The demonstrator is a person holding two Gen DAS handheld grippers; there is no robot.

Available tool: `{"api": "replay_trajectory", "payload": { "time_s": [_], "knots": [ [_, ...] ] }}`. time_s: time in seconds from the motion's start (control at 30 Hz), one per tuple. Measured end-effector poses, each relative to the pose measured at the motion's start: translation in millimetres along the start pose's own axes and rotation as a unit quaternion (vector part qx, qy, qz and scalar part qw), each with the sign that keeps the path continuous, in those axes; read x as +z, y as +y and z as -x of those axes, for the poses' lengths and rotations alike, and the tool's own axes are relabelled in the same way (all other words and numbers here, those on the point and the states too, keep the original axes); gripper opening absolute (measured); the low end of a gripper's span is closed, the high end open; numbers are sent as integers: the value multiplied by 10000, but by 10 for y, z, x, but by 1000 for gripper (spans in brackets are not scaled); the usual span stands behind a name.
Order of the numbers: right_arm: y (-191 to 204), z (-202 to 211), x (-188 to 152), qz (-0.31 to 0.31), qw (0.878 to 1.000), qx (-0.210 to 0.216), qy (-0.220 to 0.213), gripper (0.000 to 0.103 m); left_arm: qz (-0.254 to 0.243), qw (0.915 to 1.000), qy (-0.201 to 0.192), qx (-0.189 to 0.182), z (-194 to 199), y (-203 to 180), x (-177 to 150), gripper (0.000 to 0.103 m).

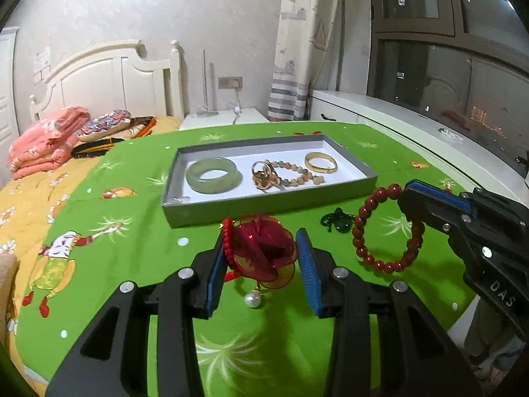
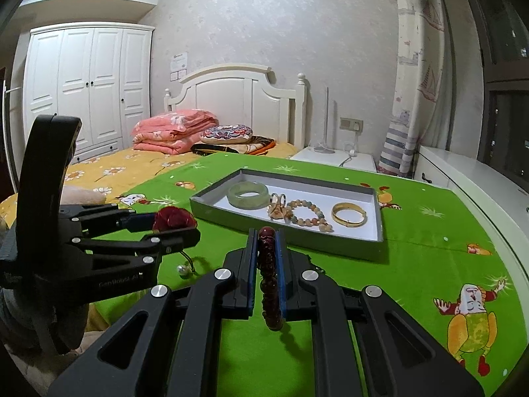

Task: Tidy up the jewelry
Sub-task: 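Carry the flower keychain and bead bracelet into the tray and release both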

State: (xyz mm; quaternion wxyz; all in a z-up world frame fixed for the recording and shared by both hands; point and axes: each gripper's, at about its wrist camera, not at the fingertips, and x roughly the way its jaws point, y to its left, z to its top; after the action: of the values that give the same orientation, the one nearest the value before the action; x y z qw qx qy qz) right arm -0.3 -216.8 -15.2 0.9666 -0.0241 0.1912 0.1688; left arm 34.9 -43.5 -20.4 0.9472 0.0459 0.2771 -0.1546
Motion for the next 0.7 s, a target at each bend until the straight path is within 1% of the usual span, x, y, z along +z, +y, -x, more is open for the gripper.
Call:
{"api": "replay_trajectory", "payload": {
  "time_s": [0.2, 0.37, 0.53, 0.7],
  "knots": [
    [64, -36, 17, 41, 10000, -49, 12, 11, -58, 9999, 59, 83, -16, -1, 0, 40],
    [73, -110, 123, 92, 9998, -200, -12, 11, -30, 9998, 129, 138, -104, 29, 88, 40],
    [2, -224, 304, 137, 9994, -329, -36, 11, -80, 9997, 128, 204, -216, 51, 279, 40],
    [-54, -350, 449, 167, 9990, -417, -34, 11, -90, 9995, 215, 235, -384, 95, 457, 40]
  ]
}}
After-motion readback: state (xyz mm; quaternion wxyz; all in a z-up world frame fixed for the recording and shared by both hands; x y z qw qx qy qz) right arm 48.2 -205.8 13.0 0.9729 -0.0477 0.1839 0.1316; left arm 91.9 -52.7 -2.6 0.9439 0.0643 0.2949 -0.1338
